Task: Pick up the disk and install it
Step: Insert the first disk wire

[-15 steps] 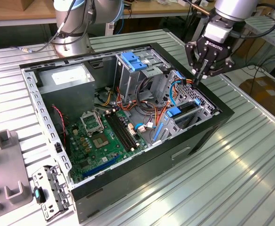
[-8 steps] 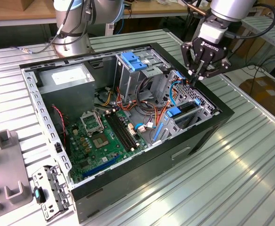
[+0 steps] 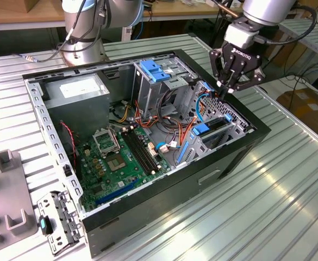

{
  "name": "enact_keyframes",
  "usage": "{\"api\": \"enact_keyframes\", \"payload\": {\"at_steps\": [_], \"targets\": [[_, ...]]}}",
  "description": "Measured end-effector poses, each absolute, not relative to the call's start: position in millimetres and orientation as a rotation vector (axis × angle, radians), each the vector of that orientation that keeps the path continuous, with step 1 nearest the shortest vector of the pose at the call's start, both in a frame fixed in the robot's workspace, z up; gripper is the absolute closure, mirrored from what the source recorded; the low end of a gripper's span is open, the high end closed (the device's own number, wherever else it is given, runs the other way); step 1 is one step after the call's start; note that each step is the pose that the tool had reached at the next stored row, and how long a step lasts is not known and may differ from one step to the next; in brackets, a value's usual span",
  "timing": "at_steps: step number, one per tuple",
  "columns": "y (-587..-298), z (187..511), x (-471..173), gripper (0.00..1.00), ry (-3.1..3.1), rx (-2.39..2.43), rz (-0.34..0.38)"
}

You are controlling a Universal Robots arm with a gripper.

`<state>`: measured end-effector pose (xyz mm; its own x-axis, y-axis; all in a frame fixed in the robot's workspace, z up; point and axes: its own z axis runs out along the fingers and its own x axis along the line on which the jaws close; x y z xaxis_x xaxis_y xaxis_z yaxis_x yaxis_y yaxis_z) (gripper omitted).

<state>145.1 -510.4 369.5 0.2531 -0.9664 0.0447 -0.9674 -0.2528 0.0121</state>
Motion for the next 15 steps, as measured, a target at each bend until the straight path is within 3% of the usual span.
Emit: {"api": "enact_keyframes", "payload": {"at_steps": [15], "targets": [[-530,364,144,0.83,-1.987,2.384,0.041]]}}
